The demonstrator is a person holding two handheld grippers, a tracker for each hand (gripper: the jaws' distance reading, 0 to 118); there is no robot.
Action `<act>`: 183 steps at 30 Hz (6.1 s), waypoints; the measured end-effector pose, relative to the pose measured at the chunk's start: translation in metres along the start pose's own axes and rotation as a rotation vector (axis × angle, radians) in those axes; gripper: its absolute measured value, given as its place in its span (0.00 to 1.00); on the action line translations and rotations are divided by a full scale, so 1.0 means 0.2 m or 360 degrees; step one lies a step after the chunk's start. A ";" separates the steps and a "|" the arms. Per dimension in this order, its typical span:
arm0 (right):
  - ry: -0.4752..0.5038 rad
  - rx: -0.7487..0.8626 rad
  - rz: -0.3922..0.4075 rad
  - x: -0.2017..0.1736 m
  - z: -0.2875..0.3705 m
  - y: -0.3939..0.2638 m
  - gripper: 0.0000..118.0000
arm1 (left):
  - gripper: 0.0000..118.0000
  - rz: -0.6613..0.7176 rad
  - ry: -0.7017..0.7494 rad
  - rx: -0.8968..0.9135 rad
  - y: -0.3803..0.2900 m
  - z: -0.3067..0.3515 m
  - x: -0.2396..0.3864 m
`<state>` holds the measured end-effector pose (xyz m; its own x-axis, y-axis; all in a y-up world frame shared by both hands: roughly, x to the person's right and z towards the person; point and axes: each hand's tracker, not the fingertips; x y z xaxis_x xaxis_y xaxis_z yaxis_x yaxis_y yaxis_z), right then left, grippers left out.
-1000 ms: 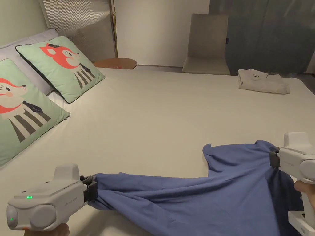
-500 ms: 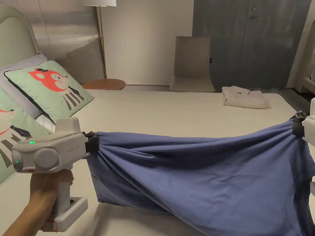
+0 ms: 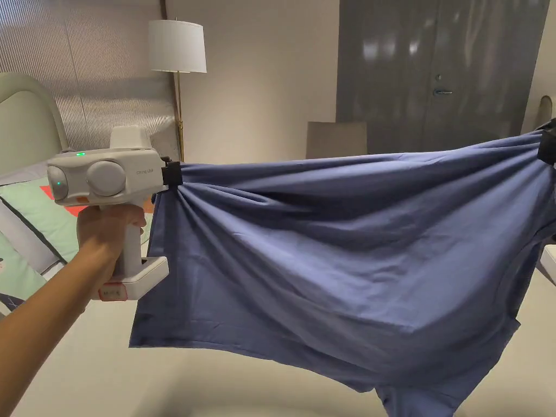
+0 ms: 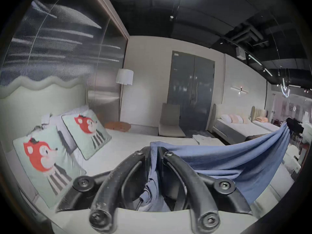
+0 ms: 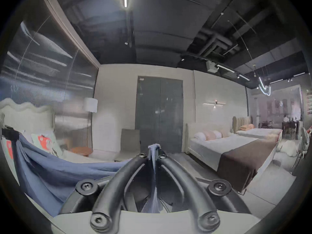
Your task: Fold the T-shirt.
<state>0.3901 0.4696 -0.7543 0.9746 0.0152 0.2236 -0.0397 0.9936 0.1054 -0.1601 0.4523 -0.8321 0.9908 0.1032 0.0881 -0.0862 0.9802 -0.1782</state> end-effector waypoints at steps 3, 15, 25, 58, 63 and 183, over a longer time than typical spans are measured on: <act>-0.0001 0.0037 -0.0004 -0.02 -0.10 0.04 0.03 | 0.04 -0.0027 0.0020 0.0069 0.07 -0.11 0.01; 0.0053 -0.0054 0.0067 -0.17 -0.26 -0.29 0.03 | 0.04 -0.0059 0.0071 -0.0063 -0.29 -0.51 -0.11; 0.0124 -0.0452 0.0116 -0.23 -0.11 -0.95 0.03 | 0.04 -0.0009 0.0130 -0.0457 -1.03 -0.54 -0.23; 0.0252 -0.1202 -0.0196 0.06 1.90 -1.70 0.03 | 0.04 0.0150 0.0183 -0.0968 -2.06 1.31 -0.54; 0.0229 -0.1271 -0.0162 0.05 1.99 -1.74 0.03 | 0.04 0.0114 0.0180 -0.0987 -2.14 1.44 -0.50; 0.0173 -0.1089 -0.0022 -0.20 1.19 -1.51 0.09 | 0.04 0.0121 0.0231 -0.0683 -1.66 0.80 -0.34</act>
<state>0.3109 0.1430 -0.5652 0.9919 -0.0221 0.1247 0.0861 0.8401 -0.5355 -0.2163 0.1461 -0.6213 0.9904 0.1172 -0.0737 -0.1382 0.8091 -0.5712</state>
